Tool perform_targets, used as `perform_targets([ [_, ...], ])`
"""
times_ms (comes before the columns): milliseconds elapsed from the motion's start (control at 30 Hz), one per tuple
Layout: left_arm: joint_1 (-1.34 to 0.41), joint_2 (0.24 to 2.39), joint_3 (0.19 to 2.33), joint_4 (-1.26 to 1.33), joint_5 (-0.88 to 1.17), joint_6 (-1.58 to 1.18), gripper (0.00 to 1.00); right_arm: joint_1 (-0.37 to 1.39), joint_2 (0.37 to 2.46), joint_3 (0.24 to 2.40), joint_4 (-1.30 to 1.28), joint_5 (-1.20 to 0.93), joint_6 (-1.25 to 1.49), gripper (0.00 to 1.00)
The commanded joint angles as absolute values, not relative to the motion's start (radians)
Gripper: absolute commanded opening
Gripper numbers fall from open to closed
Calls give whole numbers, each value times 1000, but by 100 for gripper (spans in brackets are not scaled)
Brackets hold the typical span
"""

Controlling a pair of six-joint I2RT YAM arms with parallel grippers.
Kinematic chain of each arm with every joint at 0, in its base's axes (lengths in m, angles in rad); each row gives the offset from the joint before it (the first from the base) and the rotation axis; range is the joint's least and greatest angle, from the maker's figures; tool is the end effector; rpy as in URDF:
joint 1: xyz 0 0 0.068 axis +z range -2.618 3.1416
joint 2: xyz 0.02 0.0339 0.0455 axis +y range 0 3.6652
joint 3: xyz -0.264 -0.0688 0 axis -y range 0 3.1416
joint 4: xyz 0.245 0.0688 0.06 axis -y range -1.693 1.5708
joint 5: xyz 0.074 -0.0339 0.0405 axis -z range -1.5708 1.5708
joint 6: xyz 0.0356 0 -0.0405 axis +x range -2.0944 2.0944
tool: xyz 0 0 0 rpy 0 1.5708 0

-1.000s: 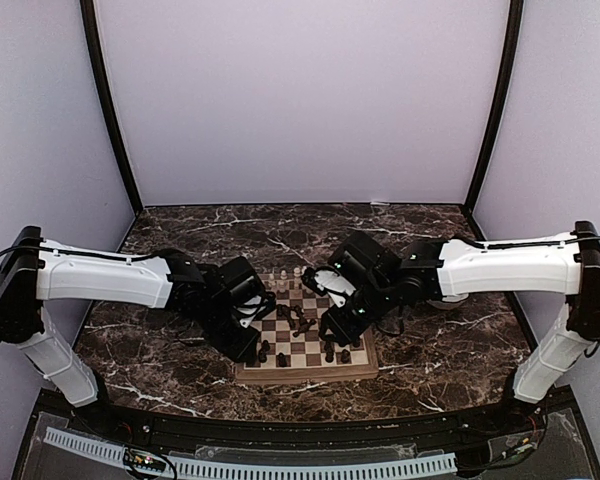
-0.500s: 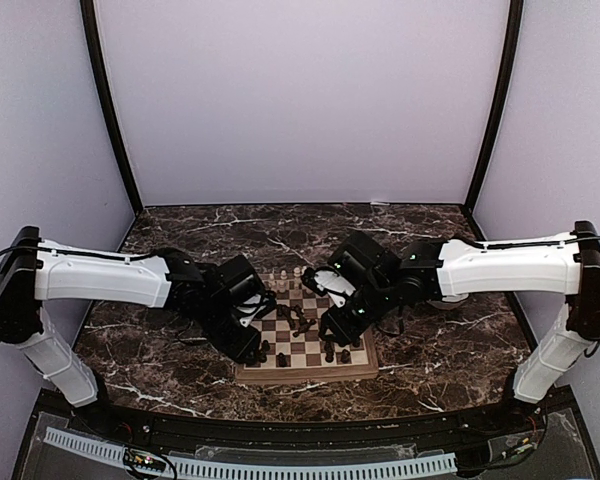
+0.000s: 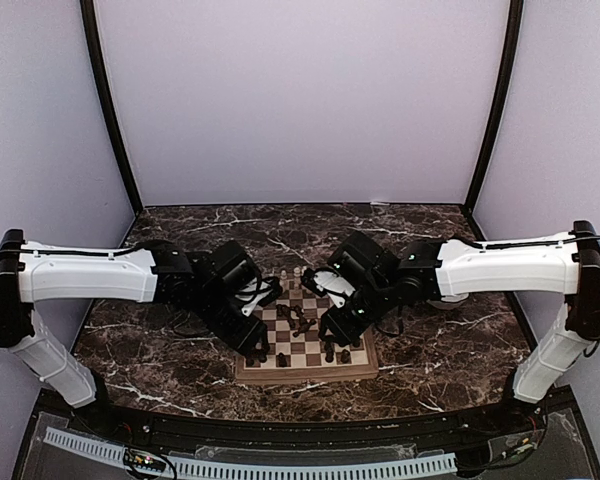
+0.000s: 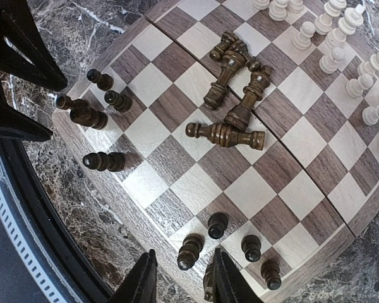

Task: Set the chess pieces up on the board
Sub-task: Adjust the rook at h8, then adjust the knight at g8.

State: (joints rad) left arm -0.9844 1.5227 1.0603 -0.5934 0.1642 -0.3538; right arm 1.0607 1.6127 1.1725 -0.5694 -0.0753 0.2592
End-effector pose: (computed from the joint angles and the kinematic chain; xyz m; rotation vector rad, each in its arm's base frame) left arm 0.1651 -0.2590 0.2266 0.9157 2.6139 -0.6310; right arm 0.1620 0.2950 0.2344 -1.0760 2.4648 0.5552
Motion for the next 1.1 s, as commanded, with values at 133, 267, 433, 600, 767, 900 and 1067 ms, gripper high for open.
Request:
perform_targets([
  [133, -980, 1600, 1121, -601, 210, -329, 42, 1055, 1597, 1173, -549, -83, 267, 32],
  [267, -980, 1618, 1121, -597, 213, -331, 42, 1055, 1586, 1161, -547, -80, 282, 32],
  [433, -981, 1644, 1121, -593, 225, -331, 43, 1057, 1572, 1145, -541, -81, 296, 32],
  [600, -980, 1659, 1118, -583, 235, -326, 42, 1057, 1564, 1136, -540, -81, 307, 32],
  [767, -980, 1671, 1121, -574, 235, -321, 42, 1057, 1562, 1132, -536, -81, 312, 32],
  [900, -981, 1668, 1119, -573, 238, -317, 41, 1057, 1562, 1133, -535, -81, 313, 32],
  [1067, -980, 1666, 1118, -579, 239, -314, 41, 1057, 1569, 1139, -536, -81, 309, 31],
])
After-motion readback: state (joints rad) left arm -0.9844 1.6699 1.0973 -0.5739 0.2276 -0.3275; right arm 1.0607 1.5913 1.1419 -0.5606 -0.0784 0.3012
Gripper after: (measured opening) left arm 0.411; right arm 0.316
